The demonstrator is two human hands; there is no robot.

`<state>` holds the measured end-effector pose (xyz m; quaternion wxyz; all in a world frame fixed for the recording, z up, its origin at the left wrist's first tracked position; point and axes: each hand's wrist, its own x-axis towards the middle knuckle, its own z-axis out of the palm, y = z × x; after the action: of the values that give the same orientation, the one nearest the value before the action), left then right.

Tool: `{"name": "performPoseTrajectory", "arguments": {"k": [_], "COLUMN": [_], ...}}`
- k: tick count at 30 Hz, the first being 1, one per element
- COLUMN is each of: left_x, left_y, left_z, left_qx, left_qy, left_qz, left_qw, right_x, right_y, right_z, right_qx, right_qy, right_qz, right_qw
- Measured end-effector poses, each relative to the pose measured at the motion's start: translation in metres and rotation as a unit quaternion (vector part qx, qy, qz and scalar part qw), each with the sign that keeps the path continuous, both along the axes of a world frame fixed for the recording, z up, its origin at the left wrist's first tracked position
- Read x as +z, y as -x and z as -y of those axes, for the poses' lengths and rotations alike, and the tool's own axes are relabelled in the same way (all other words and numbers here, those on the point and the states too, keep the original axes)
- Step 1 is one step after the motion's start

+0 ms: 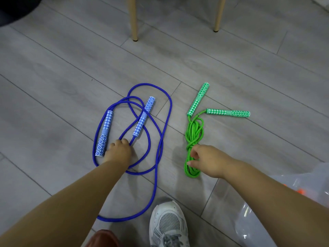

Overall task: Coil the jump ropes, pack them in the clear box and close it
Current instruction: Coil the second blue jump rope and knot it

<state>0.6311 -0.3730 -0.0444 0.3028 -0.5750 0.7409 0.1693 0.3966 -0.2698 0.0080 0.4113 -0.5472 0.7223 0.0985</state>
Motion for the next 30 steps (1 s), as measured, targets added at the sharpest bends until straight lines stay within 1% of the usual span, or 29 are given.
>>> {"name": "performPoseTrajectory", "arguments": {"k": [2, 4, 6, 8, 10, 15, 17, 22, 26, 30], "left_x": [0.001, 0.002, 0.003, 0.011, 0.021, 0.060, 0.082, 0.146, 0.188, 0.235], "left_y": [-0.001, -0.003, -0.005, -0.005, -0.004, -0.004, -0.001, 0.015, 0.037, 0.068], "left_z": [0.002, 0.003, 0.000, -0.004, -0.007, -0.008, -0.010, -0.025, -0.043, -0.071], "left_qx": [-0.016, -0.033, -0.031, -0.006, -0.005, -0.034, -0.043, -0.082, -0.119, -0.093], "left_qy": [-0.019, -0.029, -0.030, -0.027, -0.021, -0.037, -0.025, 0.007, -0.005, -0.011], "left_qz": [0.016, 0.002, -0.053, -0.120, -0.149, -0.118, -0.136, -0.259, -0.299, -0.389], "left_qw": [1.000, 0.999, 0.998, 0.992, 0.989, 0.992, 0.989, 0.962, 0.947, 0.916], "right_x": [0.003, 0.008, 0.014, 0.020, 0.028, 0.053, 0.064, 0.102, 0.140, 0.184], "right_y": [-0.002, -0.002, 0.000, 0.002, 0.004, 0.006, 0.006, 0.004, 0.008, 0.014], "right_z": [0.000, -0.002, -0.005, -0.009, -0.013, -0.028, -0.035, -0.054, -0.074, -0.107], "right_qx": [-0.002, -0.001, -0.001, -0.005, -0.014, -0.039, -0.048, -0.072, -0.085, -0.106], "right_qy": [0.005, 0.009, 0.012, 0.022, 0.029, 0.049, 0.063, 0.127, 0.187, 0.234], "right_qz": [0.002, 0.008, 0.013, 0.016, 0.018, 0.029, 0.032, 0.031, 0.029, 0.031], "right_qw": [1.000, 1.000, 1.000, 1.000, 0.999, 0.998, 0.996, 0.989, 0.978, 0.966]}}
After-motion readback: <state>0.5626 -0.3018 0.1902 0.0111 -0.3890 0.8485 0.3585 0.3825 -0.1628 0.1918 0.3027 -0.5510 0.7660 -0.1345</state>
